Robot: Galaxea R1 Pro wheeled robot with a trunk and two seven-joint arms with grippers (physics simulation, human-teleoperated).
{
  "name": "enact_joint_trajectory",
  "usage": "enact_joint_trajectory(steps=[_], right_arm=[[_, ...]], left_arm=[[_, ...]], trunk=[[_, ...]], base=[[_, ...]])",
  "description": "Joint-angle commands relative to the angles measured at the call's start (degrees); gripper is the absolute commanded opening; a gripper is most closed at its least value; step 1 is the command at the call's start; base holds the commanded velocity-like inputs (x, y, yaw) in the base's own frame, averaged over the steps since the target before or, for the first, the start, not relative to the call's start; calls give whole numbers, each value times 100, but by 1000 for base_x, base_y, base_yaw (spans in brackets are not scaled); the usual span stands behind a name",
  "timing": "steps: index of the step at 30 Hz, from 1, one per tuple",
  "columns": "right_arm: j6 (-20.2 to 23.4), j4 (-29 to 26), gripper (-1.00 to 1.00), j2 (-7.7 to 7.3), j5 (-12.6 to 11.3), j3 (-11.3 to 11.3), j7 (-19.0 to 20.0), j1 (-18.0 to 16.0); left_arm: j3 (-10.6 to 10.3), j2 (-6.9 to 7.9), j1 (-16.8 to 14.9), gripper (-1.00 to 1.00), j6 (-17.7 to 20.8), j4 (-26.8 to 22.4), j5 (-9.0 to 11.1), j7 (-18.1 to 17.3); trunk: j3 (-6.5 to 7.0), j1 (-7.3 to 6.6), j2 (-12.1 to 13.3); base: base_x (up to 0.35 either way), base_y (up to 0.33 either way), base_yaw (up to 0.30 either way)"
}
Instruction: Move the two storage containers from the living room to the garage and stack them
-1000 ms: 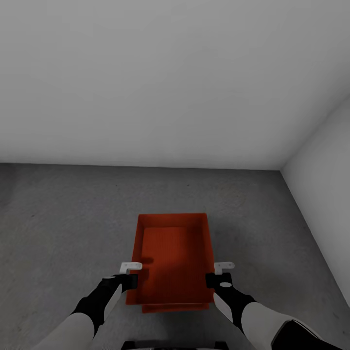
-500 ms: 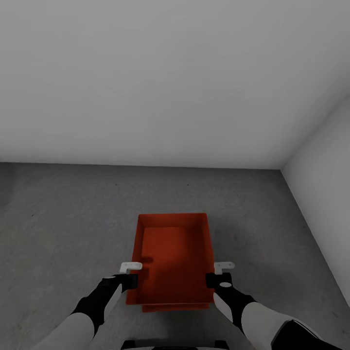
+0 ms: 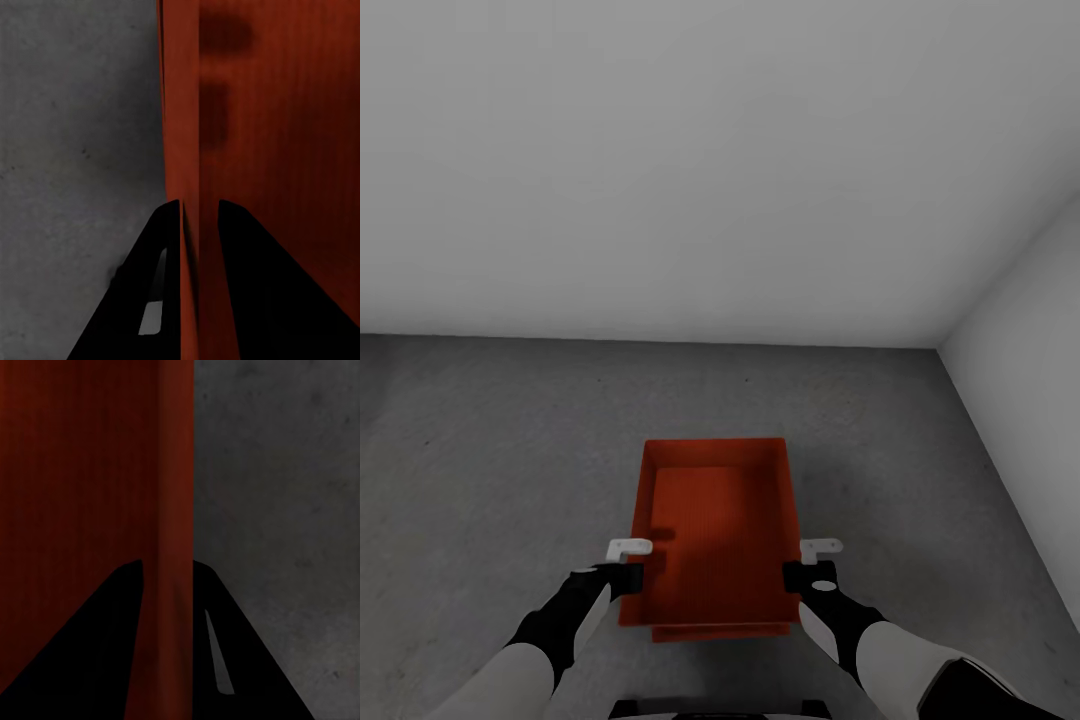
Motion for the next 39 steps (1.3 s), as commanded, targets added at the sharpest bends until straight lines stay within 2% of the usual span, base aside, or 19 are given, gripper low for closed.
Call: enact_joint_trajectory(steps=[1,31,39], right_arm=[[-143,-7,-100,-79,46,-215,-338,-5],[-148,-7,-100,-78,46,-215,-338,-5],[-152,-7,-100,-70,46,-215,-357,-5]], left_arm=[[81,7,0,-100,35,-2,-15,27],[51,1,0,-100,-9,-43,-24,30],[53,3,0,-100,-9,-44,-24,26]], trunk=[[-4,1,-5],[-4,1,-5],[46,1,-5]], base=[[0,0,0],[0,0,0],[0,0,0]])
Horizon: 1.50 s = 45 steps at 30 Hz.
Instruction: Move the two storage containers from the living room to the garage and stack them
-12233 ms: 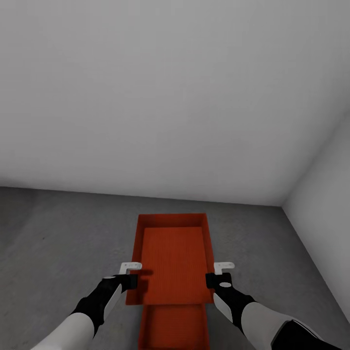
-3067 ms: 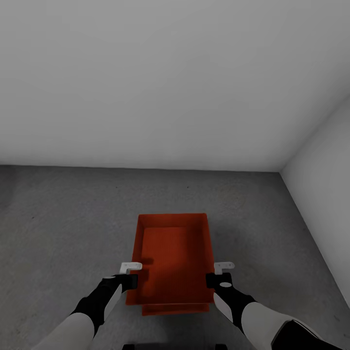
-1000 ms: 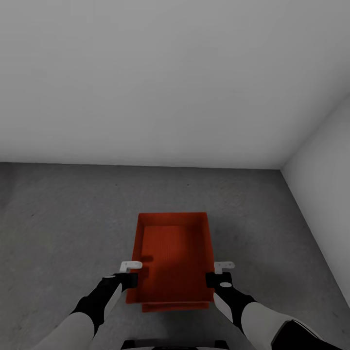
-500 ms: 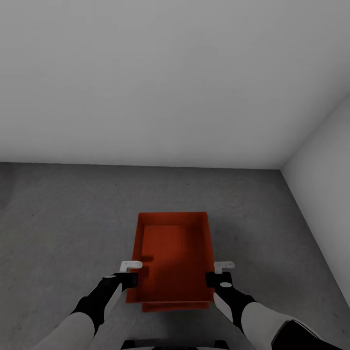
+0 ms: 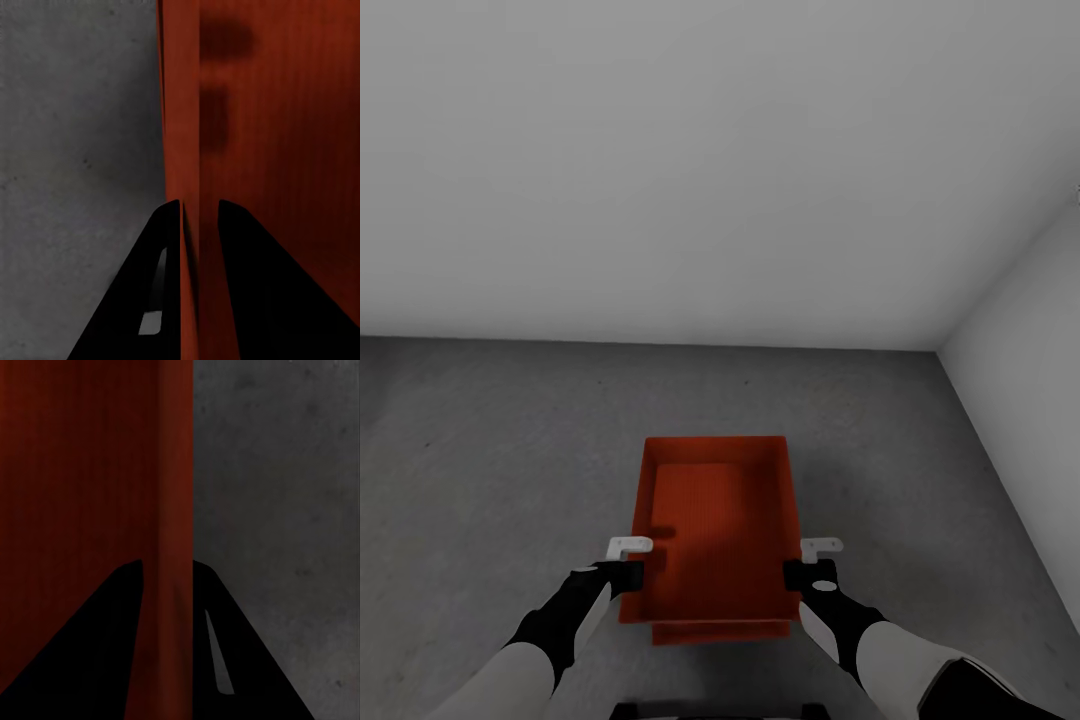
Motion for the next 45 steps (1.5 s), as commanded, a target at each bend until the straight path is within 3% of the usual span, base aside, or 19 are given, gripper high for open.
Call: enact_joint_trajectory(steps=[1,45], right_arm=[[-46,-9,-100,-67,49,-198,-360,-5],[-40,-9,-100,-66,51,-198,-362,-5]], left_arm=[[58,6,0,-100,37,-1,-9,24],[83,6,0,-100,46,7,-9,36]], trunk=[[4,1,-4],[220,1,-4]], base=[[0,0,0],[0,0,0]])
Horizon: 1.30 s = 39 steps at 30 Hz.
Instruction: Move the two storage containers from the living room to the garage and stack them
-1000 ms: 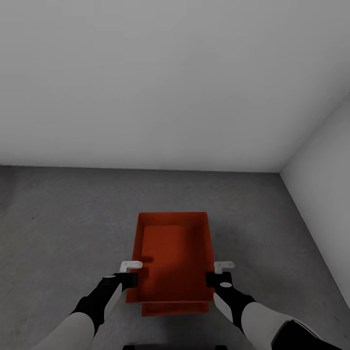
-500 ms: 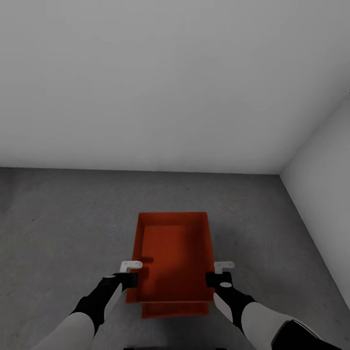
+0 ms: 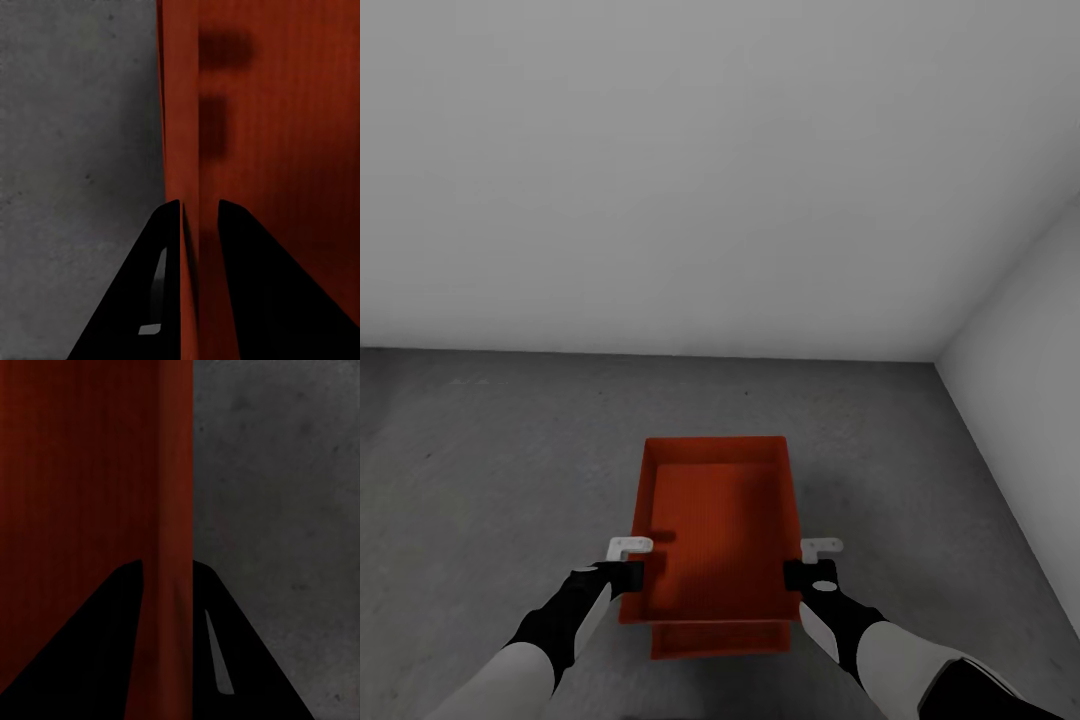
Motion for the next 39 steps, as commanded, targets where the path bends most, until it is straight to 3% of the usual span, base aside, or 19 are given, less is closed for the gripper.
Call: enact_joint_trajectory(steps=[1,8,22,30,39], right_arm=[[-49,-11,-100,-62,67,-210,-368,-6],[-47,-11,-100,-62,71,-207,-365,-6],[-47,-11,-100,-62,73,-210,-360,-6],[-47,-11,-100,-60,73,-204,-359,-6],[-47,-11,-100,-62,73,-210,-359,-6]], left_arm=[[107,7,0,-100,37,2,-19,26],[93,9,0,-100,52,3,-19,23],[106,10,0,-100,64,3,-20,32],[107,11,0,-100,64,3,-20,36],[116,11,0,-100,67,3,-19,36]], trunk=[[-4,1,-5],[-4,1,-5],[-4,1,-5],[-4,1,-5],[-4,1,-5]], base=[[0,0,0],[-32,-10,0],[-212,-51,0],[5,0,0],[205,33,0]])
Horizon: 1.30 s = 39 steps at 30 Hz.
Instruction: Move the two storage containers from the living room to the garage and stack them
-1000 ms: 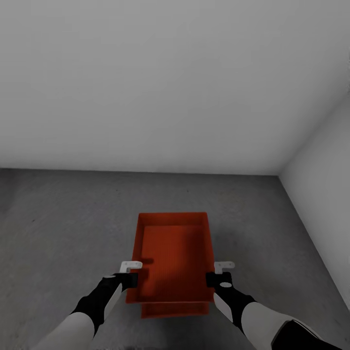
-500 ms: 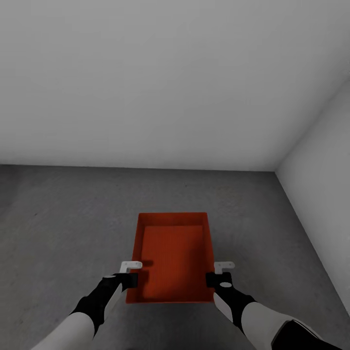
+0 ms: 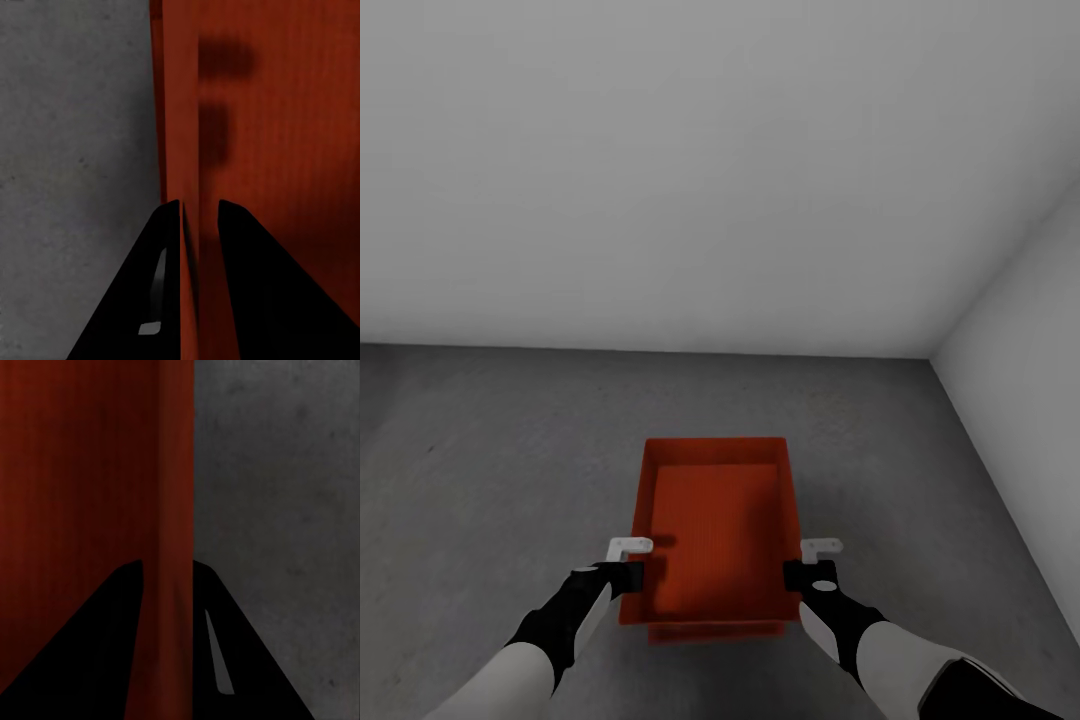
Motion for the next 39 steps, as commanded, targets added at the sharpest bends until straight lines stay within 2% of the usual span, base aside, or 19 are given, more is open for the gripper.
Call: enact_joint_trajectory(steps=[1,39], right_arm=[[-91,-8,-100,-62,54,-196,-362,-5],[-91,-8,-100,-62,54,-196,-362,-5]], left_arm=[[137,7,0,-100,36,3,-37,27],[111,-10,0,-100,7,3,-47,29]], trunk=[[-4,2,-5],[-4,2,-5]], base=[[78,9,0],[3,0,0]])
